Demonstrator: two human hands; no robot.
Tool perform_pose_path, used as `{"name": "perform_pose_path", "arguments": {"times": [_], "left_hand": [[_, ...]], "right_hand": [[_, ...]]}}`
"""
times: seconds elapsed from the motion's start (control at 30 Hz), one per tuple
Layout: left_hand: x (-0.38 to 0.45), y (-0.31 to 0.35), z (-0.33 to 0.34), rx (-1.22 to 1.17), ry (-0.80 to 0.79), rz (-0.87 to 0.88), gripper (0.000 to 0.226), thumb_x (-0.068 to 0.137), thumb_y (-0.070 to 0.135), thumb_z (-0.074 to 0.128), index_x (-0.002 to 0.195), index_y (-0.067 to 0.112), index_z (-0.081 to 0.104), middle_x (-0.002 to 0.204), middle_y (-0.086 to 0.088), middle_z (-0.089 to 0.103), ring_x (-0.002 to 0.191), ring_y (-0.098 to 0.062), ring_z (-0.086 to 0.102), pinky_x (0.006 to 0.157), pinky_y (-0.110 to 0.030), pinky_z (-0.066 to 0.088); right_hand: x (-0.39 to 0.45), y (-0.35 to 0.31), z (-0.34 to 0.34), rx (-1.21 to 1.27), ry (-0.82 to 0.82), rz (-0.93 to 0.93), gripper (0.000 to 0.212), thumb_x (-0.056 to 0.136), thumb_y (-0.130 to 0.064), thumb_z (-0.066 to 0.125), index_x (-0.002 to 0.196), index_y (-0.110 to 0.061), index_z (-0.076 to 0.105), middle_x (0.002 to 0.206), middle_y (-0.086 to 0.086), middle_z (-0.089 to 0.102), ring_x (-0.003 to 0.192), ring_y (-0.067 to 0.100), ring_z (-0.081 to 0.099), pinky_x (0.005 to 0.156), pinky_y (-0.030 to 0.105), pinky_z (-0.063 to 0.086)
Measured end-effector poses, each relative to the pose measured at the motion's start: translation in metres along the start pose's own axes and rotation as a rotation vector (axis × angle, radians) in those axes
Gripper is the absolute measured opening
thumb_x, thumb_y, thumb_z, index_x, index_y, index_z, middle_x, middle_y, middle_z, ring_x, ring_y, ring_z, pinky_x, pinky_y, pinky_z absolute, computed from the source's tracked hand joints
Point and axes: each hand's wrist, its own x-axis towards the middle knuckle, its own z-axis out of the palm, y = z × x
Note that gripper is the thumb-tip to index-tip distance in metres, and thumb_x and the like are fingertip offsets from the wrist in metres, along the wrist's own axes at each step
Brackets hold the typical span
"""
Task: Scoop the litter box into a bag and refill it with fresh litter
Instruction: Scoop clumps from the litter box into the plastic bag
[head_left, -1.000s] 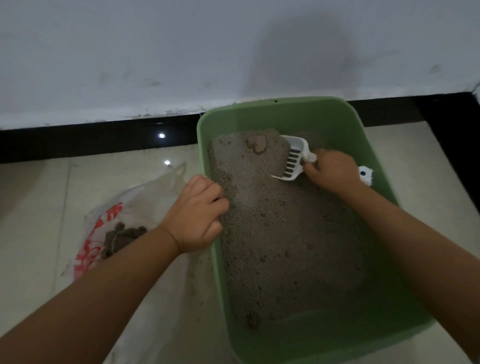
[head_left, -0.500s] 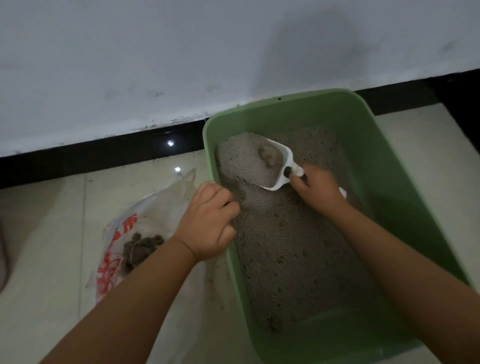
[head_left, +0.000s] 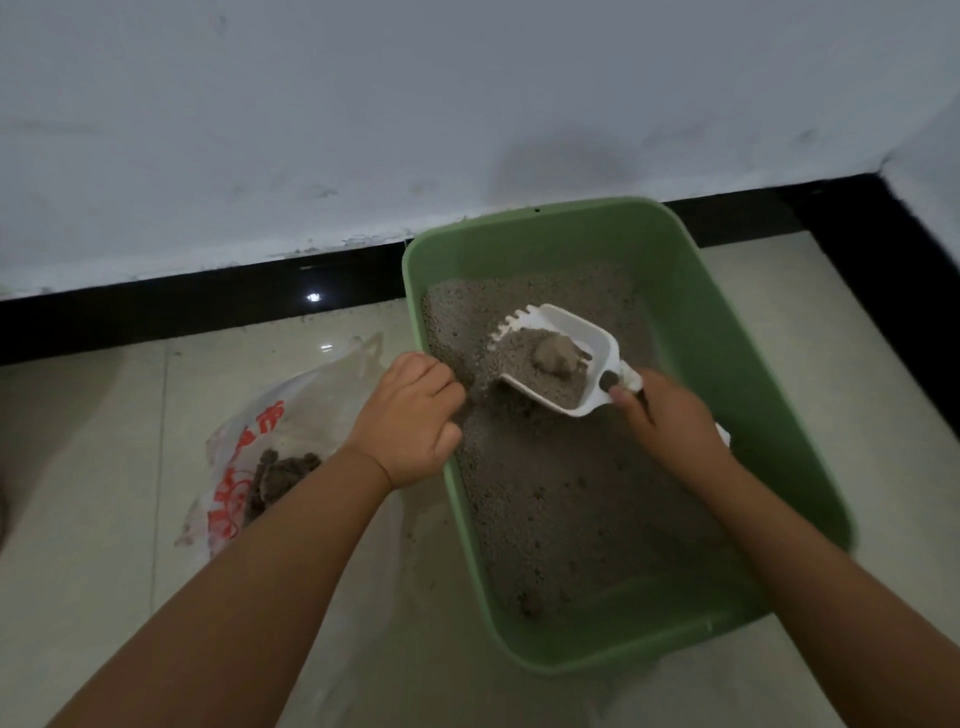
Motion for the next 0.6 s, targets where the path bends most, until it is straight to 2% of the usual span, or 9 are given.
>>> {"name": "perform_pose_path", "arguments": {"times": [0.07,0.17,0.23,0.3,0.4,0.5,0.57,0.6], "left_hand": [[0.0,0.001,-0.002,-0.013,-0.021,-0.01,0.028,0.066,0.019,0.035,0.055,0.002,0.055,0.059,-0.012,0.052,0.071,-0.02,0.031,0.073,-0.03,0.029],[-0.002,0.003,-0.006,-0.023,-0.055,-0.038,0.028,0.066,0.019,0.035,0.055,0.003,0.054,0.059,-0.012,0.052,0.072,-0.02,0.031,0.071,-0.03,0.027],[-0.002,0.002,-0.01,-0.031,-0.07,-0.031,0.028,0.066,0.019,0.035,0.055,0.002,0.055,0.059,-0.012,0.053,0.072,-0.02,0.031,0.071,-0.03,0.027],[-0.002,0.004,-0.012,-0.003,-0.057,-0.013,0.029,0.066,0.02,0.035,0.054,0.003,0.056,0.058,-0.011,0.053,0.072,-0.019,0.031,0.07,-0.029,0.026],[-0.004,0.007,-0.011,0.028,-0.073,-0.019,0.03,0.067,0.021,0.036,0.053,0.004,0.057,0.058,-0.009,0.055,0.074,-0.018,0.033,0.071,-0.029,0.028],[-0.009,0.008,-0.014,0.017,-0.147,-0.021,0.033,0.069,0.023,0.037,0.056,0.009,0.064,0.062,-0.005,0.062,0.086,-0.02,0.053,0.08,-0.026,0.034],[-0.012,0.01,-0.018,0.036,-0.178,-0.001,0.036,0.07,0.024,0.037,0.059,0.01,0.068,0.066,-0.004,0.066,0.084,-0.023,0.068,0.085,-0.028,0.045],[-0.011,0.011,-0.021,0.033,-0.196,0.004,0.037,0.071,0.025,0.037,0.06,0.009,0.07,0.068,-0.004,0.068,0.084,-0.024,0.071,0.082,-0.028,0.053]], "right_hand": [[-0.008,-0.004,-0.001,0.011,0.016,0.023,0.027,0.097,-0.026,0.04,0.099,-0.003,0.054,0.085,0.009,0.049,0.078,0.023,0.047,0.065,0.027,0.03],[-0.018,-0.014,0.001,0.069,0.013,0.034,0.02,0.097,-0.026,0.039,0.086,-0.011,0.044,0.07,-0.001,0.044,0.074,0.02,0.045,0.058,0.028,0.029],[-0.022,-0.018,0.0,0.044,0.017,0.05,0.018,0.098,-0.027,0.039,0.085,-0.015,0.041,0.072,0.0,0.044,0.073,0.02,0.045,0.062,0.027,0.031],[-0.026,-0.017,-0.003,0.034,0.015,0.06,0.019,0.098,-0.028,0.039,0.085,-0.014,0.043,0.077,0.004,0.048,0.073,0.02,0.046,0.063,0.027,0.032],[-0.032,-0.015,-0.01,0.037,0.057,0.029,0.021,0.097,-0.026,0.041,0.086,-0.01,0.048,0.072,0.0,0.045,0.073,0.02,0.045,0.058,0.027,0.029],[-0.034,-0.017,-0.018,0.001,0.064,0.003,0.018,0.097,-0.023,0.042,0.085,-0.011,0.047,0.069,-0.003,0.041,0.072,0.019,0.043,0.056,0.028,0.027],[-0.036,-0.018,-0.019,0.032,0.067,-0.01,0.019,0.096,-0.022,0.043,0.08,-0.013,0.045,0.062,-0.009,0.037,0.068,0.02,0.044,0.051,0.021,0.028],[-0.037,-0.018,-0.018,0.039,0.066,-0.02,0.019,0.096,-0.022,0.043,0.079,-0.013,0.046,0.061,-0.01,0.037,0.068,0.02,0.044,0.051,0.018,0.028]]}}
